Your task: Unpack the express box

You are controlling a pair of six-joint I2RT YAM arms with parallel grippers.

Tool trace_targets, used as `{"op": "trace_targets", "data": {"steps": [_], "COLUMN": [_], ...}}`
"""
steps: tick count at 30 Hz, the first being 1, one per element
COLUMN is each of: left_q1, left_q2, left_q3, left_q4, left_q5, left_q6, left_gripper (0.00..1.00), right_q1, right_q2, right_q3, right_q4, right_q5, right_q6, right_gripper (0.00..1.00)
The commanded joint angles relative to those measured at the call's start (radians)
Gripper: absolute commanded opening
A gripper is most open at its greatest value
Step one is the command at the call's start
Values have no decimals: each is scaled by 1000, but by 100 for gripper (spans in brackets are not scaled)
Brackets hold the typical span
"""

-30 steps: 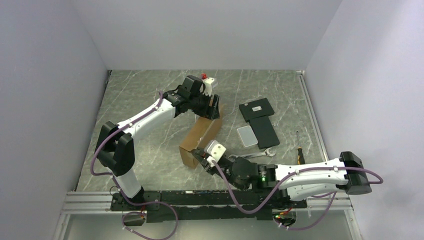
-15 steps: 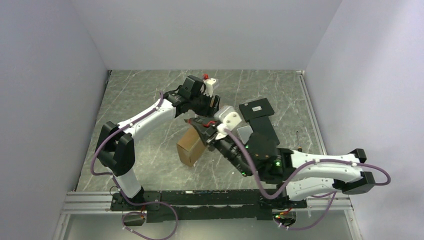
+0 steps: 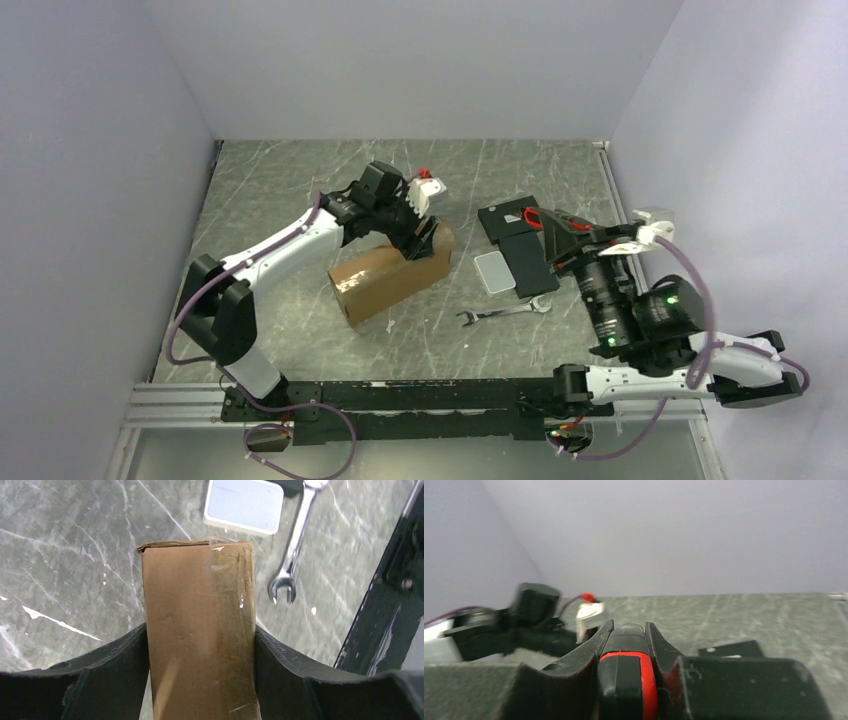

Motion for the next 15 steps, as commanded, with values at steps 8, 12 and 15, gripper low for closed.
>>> {"op": "trace_targets", "data": {"steps": [8,12,15], "left_q1": [-8,-14,-15], "left_q2": [-235,-304,-337], "left_q3": [-196,-281,-331], "left_q4": [-160,-83,-27], "left_q5": [64,11,-46], "left_q6": [311,309,316], "left_gripper": [69,66,66], "right_q1": [-560,-564,-565], "right_q2": [348,383,457], "right_q3": [94,72,113], "right_q4": [-437,-327,-364], "right_q5": [-445,-630,-669], "right_q6": [483,546,606], "right_gripper": [0,0,0]}}
